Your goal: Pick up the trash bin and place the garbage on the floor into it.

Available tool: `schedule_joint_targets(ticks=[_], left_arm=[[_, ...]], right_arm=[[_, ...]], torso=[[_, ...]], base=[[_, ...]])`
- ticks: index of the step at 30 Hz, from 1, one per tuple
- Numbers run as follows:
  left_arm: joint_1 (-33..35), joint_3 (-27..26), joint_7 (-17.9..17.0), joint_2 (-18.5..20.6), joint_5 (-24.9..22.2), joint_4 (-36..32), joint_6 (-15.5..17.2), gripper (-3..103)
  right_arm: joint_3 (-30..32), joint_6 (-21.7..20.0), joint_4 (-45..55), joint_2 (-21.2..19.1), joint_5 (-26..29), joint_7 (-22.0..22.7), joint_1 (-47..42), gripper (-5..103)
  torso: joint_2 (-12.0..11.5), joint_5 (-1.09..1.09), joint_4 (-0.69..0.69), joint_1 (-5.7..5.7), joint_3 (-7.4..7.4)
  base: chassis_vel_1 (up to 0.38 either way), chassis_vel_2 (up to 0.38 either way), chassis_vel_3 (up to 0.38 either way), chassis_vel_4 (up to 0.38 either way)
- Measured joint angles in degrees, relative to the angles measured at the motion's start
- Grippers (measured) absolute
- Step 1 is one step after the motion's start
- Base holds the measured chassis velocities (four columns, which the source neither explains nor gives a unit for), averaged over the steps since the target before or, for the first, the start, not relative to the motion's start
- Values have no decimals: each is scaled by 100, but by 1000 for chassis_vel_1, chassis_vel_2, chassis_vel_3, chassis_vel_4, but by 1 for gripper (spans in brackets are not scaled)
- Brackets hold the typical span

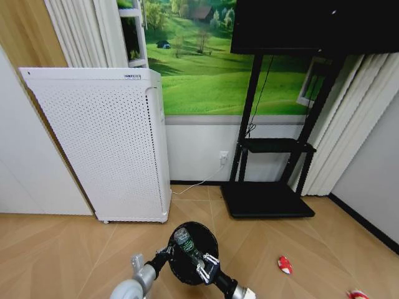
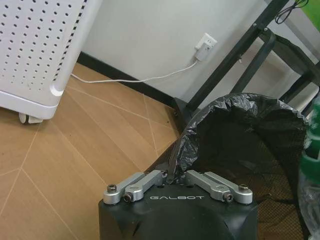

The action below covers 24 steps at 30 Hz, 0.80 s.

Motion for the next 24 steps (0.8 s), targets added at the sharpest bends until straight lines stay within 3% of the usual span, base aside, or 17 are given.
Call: schedule_joint_targets(ticks=[6, 8, 9, 14, 17, 18, 24], left_arm=[[-16, 4, -328, -99, -508, 16, 31, 3], [-40, -44, -792, -206, -1098, -82, 74, 3], [-40, -44, -792, -206, -1098, -82, 74, 3], [-51, -159, -1259, -256, -1387, -118, 96, 3], [-58, -184, -1373, -259, -1394, -111, 100, 3], [-67, -216, -1487, -265, -1397, -97, 110, 3], [-111, -498, -2039, -280, -1270, -45, 220, 3]], right_arm=[[-33, 18, 10, 13, 32, 30, 7, 54], [-69, 38, 13, -1, 103, 30, 40, 70], [-69, 38, 13, -1, 103, 30, 40, 70], [-138, 229, -104, 91, 268, 37, 99, 91], [-151, 271, -103, 124, 401, 41, 100, 91], [-159, 285, -76, 145, 515, 72, 102, 99], [-124, 293, 165, 148, 712, 429, 157, 100]], torso=[[0, 0, 0, 0, 0], [0, 0, -1, 0, 0], [0, 0, -1, 0, 0], [0, 0, 0, 0, 0], [0, 0, -1, 0, 0], [0, 0, -1, 0, 0], [0, -1, 0, 0, 0]], base=[[0, 0, 0, 0], [0, 0, 0, 0], [0, 0, 0, 0], [0, 0, 0, 0], [0, 0, 0, 0], [0, 0, 0, 0], [0, 0, 0, 0]])
